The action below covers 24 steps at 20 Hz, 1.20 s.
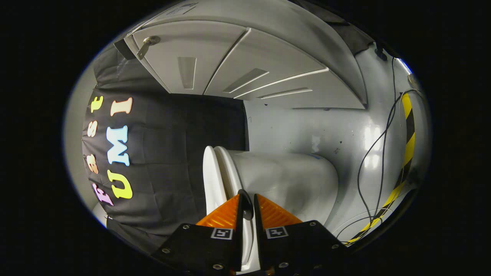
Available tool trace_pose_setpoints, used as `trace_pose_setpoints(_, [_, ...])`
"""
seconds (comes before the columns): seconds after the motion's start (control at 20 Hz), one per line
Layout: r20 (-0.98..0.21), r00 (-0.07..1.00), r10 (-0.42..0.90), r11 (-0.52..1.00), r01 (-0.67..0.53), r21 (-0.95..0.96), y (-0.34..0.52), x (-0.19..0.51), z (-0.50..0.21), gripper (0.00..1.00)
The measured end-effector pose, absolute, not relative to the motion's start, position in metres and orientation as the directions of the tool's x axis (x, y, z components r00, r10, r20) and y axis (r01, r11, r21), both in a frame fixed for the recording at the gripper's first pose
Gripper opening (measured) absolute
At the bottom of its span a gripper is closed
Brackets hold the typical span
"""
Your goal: Open the toilet lid.
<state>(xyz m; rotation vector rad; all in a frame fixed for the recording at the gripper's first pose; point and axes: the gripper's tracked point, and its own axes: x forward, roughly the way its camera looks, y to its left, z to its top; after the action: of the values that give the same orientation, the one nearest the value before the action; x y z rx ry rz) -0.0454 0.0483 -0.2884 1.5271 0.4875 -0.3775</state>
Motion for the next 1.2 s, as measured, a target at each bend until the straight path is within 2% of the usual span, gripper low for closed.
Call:
trace_pose_setpoints(0.3, [-0.503, 0.862, 0.069, -0.018, 0.505, 0.863, 0.049, -0.043, -0.286, 0.01])
trace_pose_setpoints(0.65, [-0.594, 0.801, 0.074, -0.012, 0.596, 0.803, 0.050, -0.039, -0.281, 0.00])
trace_pose_setpoints(0.9, [-0.586, 0.808, 0.056, 0.026, 0.586, 0.810, 0.050, -0.036, -0.273, 0.00])
trace_pose_setpoints(1.2, [-0.537, 0.843, -0.030, 0.060, 0.538, 0.841, 0.053, -0.029, -0.216, 0.00])
